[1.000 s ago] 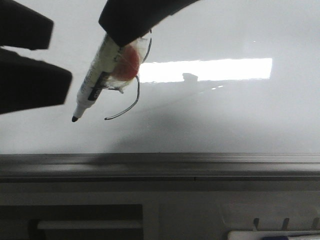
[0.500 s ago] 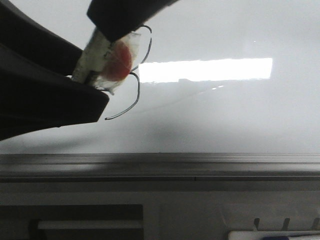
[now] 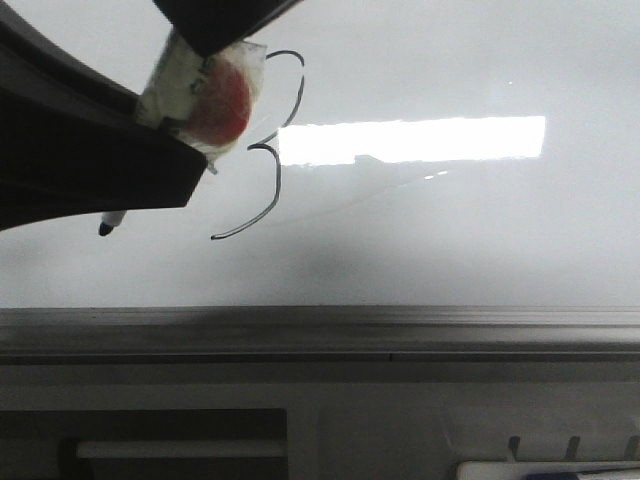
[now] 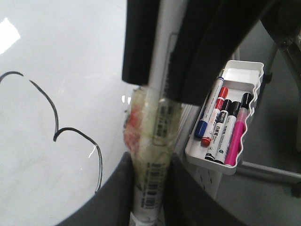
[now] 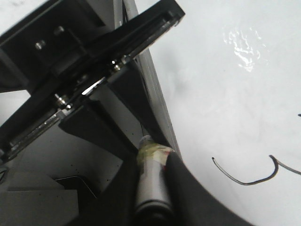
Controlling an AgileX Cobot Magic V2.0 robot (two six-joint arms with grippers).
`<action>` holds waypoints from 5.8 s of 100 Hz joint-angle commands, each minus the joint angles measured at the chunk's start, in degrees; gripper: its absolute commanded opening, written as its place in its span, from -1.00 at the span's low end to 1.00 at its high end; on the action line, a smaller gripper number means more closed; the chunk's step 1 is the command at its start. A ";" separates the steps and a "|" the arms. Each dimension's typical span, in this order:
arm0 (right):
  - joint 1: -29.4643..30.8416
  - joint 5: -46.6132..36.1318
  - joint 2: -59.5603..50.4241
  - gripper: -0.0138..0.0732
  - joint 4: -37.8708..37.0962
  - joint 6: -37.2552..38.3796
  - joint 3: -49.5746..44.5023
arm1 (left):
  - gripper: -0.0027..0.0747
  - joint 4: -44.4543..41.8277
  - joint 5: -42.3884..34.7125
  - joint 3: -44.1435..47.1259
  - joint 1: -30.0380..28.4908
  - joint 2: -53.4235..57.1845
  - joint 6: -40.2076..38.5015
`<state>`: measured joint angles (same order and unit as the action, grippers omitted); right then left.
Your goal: Write number 3 on whiteboard
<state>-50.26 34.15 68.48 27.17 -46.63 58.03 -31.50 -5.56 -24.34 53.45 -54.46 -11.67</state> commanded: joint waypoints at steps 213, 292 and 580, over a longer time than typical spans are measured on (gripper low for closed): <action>3.01 -12.96 -11.15 0.86 5.37 -0.12 1.83 | 0.11 48.33 -3.84 -1.85 -12.08 -8.52 -1.97; 3.24 -29.59 -31.12 -0.80 4.98 1.20 -16.91 | -0.99 24.11 2.97 0.03 -12.08 25.94 -1.74; 3.24 -33.09 -60.42 -0.80 5.35 1.20 -45.09 | -0.98 32.66 21.72 25.01 -52.64 56.16 11.67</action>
<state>-47.38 5.19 7.70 32.36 -45.49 11.45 0.54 18.71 0.10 0.95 0.33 0.00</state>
